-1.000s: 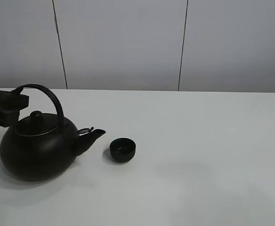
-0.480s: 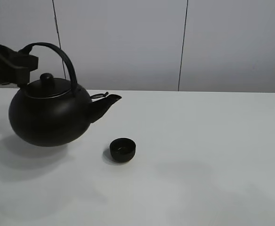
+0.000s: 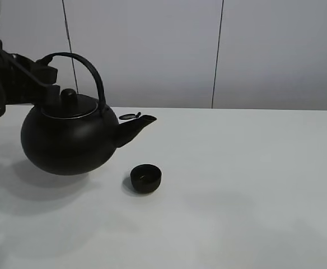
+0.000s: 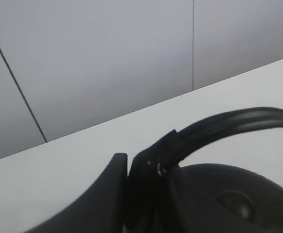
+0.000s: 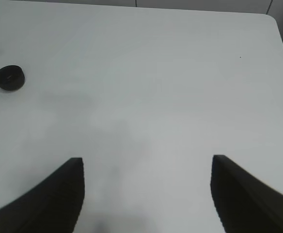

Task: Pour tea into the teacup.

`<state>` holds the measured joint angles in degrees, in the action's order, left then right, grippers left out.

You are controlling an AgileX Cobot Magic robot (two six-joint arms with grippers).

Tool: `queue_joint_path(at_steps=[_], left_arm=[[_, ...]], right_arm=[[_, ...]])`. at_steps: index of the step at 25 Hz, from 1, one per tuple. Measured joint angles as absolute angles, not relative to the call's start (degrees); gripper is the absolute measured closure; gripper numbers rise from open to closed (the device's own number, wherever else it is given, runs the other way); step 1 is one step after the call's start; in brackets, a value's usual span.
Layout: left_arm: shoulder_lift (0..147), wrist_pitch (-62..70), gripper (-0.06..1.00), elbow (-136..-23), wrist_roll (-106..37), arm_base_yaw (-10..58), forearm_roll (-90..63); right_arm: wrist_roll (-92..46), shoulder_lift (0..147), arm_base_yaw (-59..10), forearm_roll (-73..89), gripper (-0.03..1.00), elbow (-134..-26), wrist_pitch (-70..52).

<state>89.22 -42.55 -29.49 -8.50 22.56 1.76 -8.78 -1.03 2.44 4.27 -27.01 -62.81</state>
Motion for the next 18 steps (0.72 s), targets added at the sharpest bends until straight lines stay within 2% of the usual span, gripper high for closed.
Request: queue_joint_path(at_steps=[9,18], left_arm=[[92.7,-42.8,0.80,-29.5,-17.2,22.6,-9.8],[94.6,-43.8,0.81,-29.5,-21.3,22.6,-9.6]], right_arm=[[-8.8,-1.0,2.4,4.3,0.46,-27.0,-62.8],[-8.8,-1.0,2.4,4.3,0.46,-27.0,-62.8]])
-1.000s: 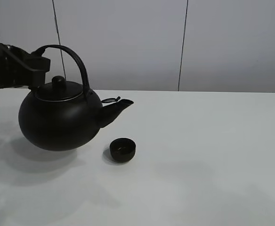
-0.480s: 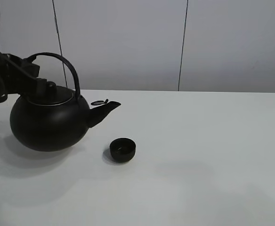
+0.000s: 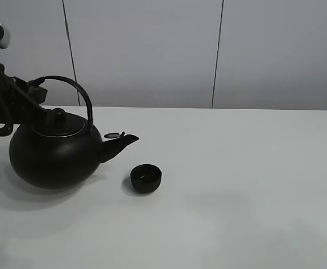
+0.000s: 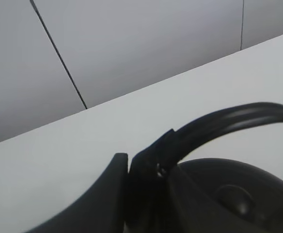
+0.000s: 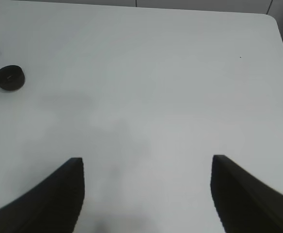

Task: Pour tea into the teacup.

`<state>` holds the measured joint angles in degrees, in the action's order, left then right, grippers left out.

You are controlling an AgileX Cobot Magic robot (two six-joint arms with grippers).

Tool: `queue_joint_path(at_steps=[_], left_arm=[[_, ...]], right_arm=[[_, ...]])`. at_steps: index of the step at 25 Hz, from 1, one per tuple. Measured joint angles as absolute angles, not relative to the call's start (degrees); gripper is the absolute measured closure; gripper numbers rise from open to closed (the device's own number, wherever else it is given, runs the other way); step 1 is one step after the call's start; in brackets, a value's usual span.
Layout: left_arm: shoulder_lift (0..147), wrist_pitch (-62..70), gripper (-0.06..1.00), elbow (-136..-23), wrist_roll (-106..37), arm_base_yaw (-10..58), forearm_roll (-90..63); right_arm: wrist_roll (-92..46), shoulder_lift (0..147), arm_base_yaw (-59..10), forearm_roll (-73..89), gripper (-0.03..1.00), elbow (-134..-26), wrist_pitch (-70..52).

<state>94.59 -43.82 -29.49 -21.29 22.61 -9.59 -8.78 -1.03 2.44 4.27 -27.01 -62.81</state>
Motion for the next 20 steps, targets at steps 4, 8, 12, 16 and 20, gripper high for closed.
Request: queue_joint_path(at_steps=[4,8,12,16,20], left_arm=[[94.6,-44.0,0.81,-29.5,-21.3,22.6,-7.5],[94.6,-43.5,0.81,-30.5,-22.3,22.6,-6.7],[94.6,-43.5,0.81,-30.9,-22.4,22.7,-6.7],[94.6,-43.2,0.81,-30.9,-22.6,23.5,-7.0],[94.6,-43.0,0.82,-30.9,-22.7,23.7,-6.6]], right_arm=[[-8.8,-1.0,2.4,4.3,0.46,-27.0,-62.8],[-8.8,-1.0,2.4,4.3,0.46,-27.0,-62.8],[-8.8,-1.0,2.4,4.3,0.46,-27.0,-62.8],[-8.8,-1.0,2.4,4.3,0.46,-27.0,-62.8],[-8.8,-1.0,2.4,4.3,0.46,-27.0,-62.8]])
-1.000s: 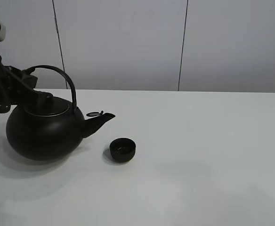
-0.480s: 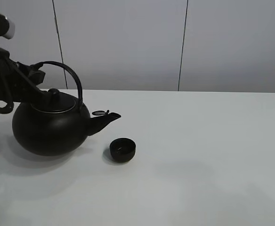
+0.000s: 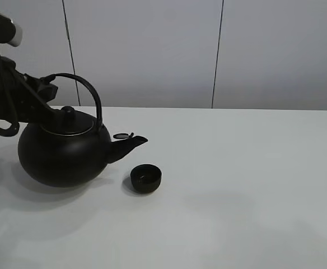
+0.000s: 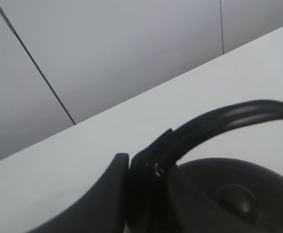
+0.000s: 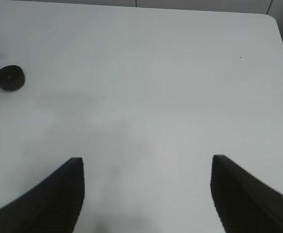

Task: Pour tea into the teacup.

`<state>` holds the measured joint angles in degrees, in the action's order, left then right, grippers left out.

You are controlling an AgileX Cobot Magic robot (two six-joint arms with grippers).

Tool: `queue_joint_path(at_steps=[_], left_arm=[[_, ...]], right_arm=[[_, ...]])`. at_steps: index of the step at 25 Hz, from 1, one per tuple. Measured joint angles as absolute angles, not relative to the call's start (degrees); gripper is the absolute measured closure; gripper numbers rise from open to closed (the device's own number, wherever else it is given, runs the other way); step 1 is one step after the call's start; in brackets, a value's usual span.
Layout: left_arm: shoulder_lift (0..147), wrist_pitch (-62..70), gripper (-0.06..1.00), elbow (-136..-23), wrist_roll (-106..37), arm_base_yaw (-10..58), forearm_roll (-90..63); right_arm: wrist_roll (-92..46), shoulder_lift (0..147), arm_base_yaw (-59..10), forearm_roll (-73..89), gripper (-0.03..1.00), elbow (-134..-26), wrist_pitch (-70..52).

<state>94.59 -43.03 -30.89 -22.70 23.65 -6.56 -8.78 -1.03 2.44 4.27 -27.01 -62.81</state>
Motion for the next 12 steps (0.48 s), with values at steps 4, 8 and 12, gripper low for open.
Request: queue_joint_path(at_steps=[4,8,12], left_arm=[[94.6,-42.7,0.82,-30.9,-22.9,23.7,-4.8],[94.6,-42.1,0.82,-30.9,-24.7,23.7,-4.3],[94.6,-40.1,0.82,-30.9,-26.4,23.7,-4.1]], right_arm=[[-8.8,-1.0,2.4,4.3,0.46,-27.0,-62.8],[-8.8,-1.0,2.4,4.3,0.46,-27.0,-62.8],[-8.8,-1.0,2.4,4.3,0.46,-27.0,-62.8]])
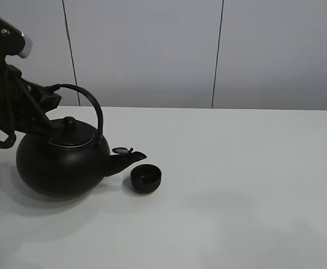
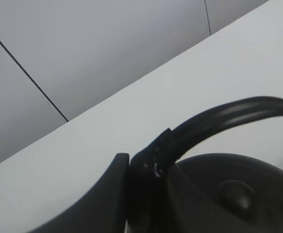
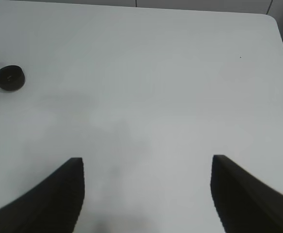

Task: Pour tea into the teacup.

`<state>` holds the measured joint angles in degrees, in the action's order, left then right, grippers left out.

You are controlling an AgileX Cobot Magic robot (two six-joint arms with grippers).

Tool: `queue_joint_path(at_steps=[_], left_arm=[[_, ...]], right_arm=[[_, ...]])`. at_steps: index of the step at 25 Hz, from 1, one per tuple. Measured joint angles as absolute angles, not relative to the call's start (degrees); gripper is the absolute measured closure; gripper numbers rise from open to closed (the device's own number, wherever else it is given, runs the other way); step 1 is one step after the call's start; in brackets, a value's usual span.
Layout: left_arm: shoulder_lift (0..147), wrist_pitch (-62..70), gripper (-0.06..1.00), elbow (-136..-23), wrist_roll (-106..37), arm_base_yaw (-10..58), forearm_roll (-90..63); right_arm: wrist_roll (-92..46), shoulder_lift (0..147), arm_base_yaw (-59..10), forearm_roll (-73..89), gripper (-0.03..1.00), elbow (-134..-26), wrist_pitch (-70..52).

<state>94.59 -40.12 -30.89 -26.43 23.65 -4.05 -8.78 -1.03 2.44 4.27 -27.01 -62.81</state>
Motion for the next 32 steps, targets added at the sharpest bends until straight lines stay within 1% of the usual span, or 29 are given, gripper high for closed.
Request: queue_joint_path(at_steps=[6,32], left_arm=[[94.6,-35.9,0.82,-33.1,-28.5,23.7,-4.0],[94.6,-34.2,0.82,-34.1,-32.1,23.7,-4.0]], right_arm=[[-8.8,-1.0,2.4,4.3,0.46,-27.0,-62.8],[-8.8,-1.0,2.4,4.3,0.46,-27.0,-62.8]])
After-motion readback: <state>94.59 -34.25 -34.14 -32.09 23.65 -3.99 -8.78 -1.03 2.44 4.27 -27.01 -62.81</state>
